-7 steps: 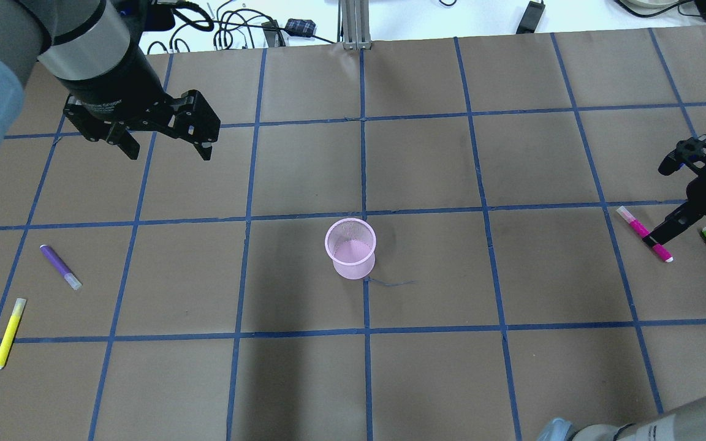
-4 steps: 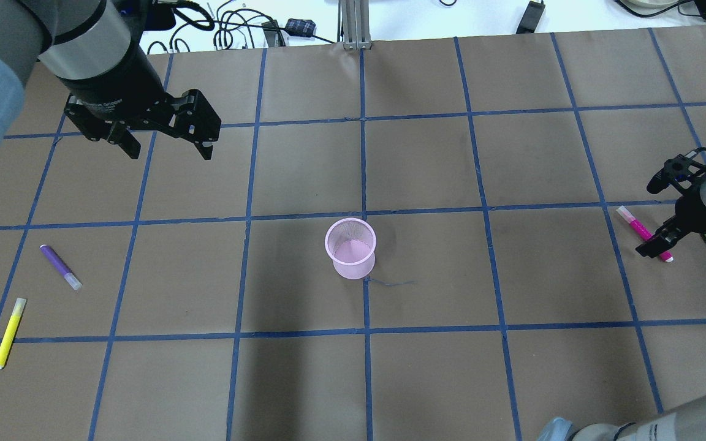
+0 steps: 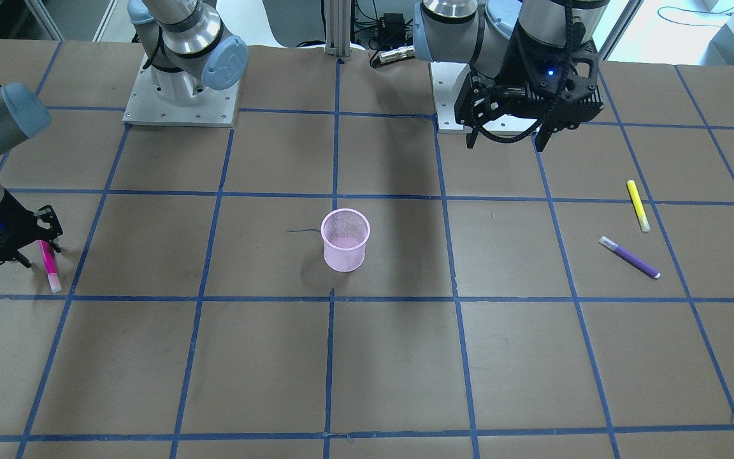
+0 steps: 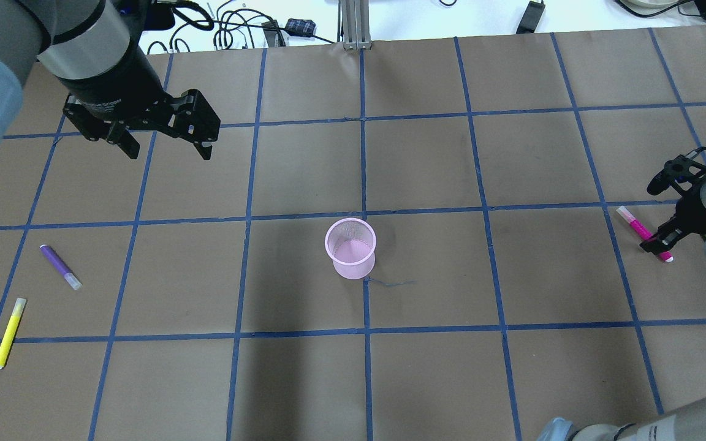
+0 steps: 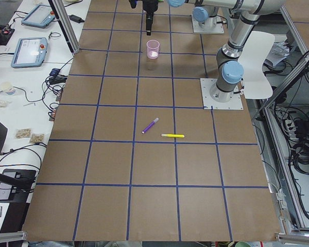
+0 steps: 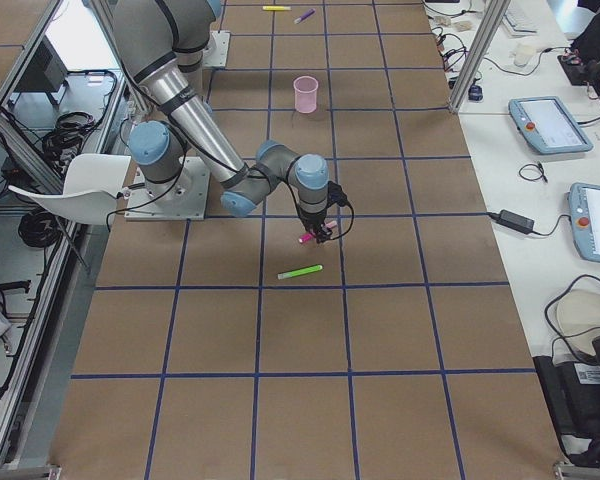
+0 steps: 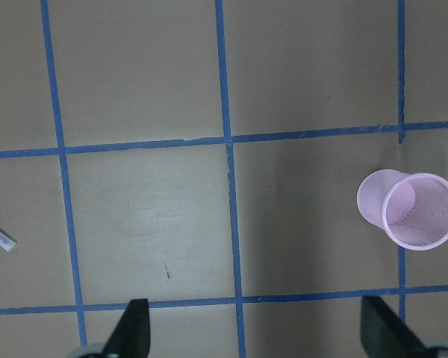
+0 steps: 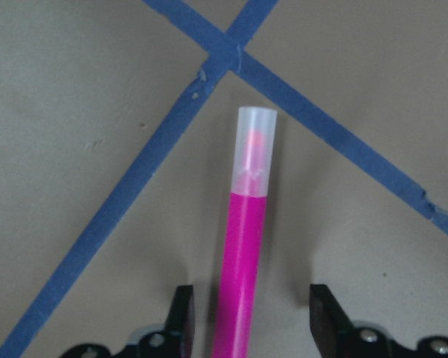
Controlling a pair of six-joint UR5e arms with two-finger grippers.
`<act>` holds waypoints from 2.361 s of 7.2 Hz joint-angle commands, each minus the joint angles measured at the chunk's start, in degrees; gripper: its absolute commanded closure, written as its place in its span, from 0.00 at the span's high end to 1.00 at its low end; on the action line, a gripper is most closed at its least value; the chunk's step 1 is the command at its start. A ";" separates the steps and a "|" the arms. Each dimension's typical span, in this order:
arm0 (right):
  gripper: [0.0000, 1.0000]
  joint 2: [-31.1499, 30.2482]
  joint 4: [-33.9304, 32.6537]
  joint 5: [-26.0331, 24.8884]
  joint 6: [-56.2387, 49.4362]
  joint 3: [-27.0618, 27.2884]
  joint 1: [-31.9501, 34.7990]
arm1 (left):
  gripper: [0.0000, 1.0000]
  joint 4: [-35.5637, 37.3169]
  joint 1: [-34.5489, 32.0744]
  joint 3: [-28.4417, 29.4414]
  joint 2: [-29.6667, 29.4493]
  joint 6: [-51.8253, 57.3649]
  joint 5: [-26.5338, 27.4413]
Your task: Insert purple and pink pens into pink cup
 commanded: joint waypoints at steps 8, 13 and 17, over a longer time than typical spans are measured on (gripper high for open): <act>0.00 -4.43 5.79 -4.18 0.71 -2.26 0.08 | 1.00 8.85 33.27 -11.15 -9.60 2.45 4.35; 0.00 -5.68 36.53 -14.01 15.18 -26.33 22.98 | 1.00 26.87 39.37 -11.50 -21.04 5.00 4.44; 0.00 -4.54 36.49 -18.86 19.86 -28.02 43.54 | 1.00 28.74 43.51 -12.73 -24.03 0.57 4.35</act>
